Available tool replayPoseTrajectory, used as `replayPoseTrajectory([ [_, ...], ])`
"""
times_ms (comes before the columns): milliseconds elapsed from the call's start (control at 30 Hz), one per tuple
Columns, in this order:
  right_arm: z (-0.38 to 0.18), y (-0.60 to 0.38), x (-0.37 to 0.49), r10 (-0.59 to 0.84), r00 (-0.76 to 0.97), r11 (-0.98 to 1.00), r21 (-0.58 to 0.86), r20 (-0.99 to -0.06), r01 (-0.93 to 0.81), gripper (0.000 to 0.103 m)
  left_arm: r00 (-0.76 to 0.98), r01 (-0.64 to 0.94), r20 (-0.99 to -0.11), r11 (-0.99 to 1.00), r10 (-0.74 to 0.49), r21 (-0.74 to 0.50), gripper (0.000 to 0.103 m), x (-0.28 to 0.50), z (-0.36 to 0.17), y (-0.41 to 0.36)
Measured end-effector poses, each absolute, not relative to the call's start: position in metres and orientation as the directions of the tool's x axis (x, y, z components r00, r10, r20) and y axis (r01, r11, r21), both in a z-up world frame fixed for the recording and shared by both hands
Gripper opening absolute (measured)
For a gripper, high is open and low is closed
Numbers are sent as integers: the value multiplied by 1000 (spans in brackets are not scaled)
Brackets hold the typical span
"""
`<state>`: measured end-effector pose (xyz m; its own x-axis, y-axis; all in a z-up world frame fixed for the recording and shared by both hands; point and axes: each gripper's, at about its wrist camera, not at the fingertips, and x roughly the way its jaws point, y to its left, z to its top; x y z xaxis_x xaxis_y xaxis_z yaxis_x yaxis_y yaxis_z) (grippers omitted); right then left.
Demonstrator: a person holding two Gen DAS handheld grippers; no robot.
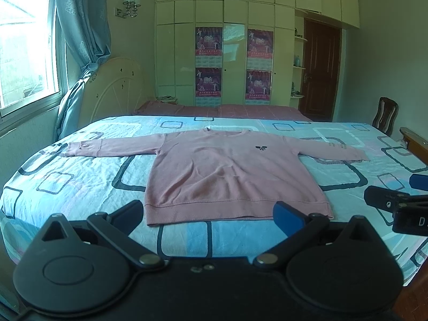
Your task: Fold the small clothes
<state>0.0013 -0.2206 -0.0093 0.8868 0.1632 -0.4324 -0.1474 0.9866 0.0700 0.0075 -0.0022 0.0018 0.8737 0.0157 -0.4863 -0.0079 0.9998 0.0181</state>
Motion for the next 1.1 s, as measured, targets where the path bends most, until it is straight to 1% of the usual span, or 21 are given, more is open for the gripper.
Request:
replayPoseTrajectory([
  [1100,-13,-214,2,165,884,986,72,-436,-149,103,872,-8,-489,1000,16,19,103,7,-1,5],
])
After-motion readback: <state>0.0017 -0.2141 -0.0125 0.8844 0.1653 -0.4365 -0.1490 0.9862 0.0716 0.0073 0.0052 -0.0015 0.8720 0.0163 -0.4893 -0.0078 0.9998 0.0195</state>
